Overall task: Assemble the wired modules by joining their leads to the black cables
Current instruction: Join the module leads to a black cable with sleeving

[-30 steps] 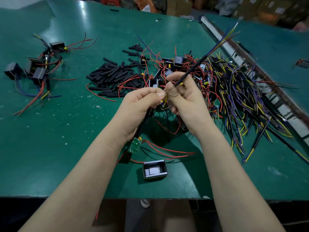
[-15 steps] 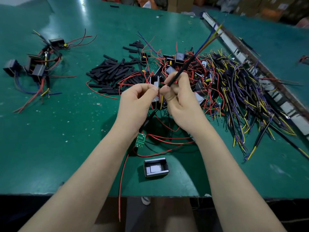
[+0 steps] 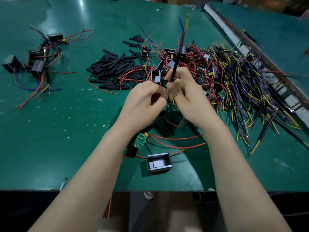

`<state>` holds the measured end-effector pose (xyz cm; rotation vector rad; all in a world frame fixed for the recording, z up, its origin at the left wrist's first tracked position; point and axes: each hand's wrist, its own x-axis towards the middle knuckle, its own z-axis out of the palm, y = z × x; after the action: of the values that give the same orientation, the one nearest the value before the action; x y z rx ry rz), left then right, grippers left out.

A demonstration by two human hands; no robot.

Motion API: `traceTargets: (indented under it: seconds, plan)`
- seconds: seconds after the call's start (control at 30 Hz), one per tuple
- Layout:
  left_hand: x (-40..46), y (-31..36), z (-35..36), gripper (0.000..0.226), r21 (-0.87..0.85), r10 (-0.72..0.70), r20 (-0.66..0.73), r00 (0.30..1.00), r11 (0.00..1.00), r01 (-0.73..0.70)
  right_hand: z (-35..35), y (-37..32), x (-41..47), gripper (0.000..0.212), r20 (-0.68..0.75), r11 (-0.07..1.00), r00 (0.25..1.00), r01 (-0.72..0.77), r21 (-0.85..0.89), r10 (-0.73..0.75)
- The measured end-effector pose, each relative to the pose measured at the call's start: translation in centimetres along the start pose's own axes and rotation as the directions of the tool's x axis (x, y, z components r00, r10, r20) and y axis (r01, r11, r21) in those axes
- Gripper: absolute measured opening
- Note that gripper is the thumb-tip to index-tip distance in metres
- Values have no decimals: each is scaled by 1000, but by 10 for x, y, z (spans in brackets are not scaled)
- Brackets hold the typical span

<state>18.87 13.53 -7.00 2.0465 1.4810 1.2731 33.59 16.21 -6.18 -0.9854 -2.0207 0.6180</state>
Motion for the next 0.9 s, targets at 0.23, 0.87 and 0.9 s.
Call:
traceTargets:
  seconds: [0.23, 0.87, 0.9]
  plan:
    - [1, 4, -6, 24, -326, -139, 133, 981, 929, 176, -4, -3, 2, 24, -20, 984, 999, -27, 175, 31]
    - [-1, -1, 1, 12, -174, -67, -26, 997, 983, 62, -3, -9, 3, 10, -45, 926, 978, -175, 336, 202]
    - [-2, -1, 0, 6, -121, -23, -35, 999, 992, 19, -3, -9, 3, 11, -44, 928, 979, -172, 330, 197]
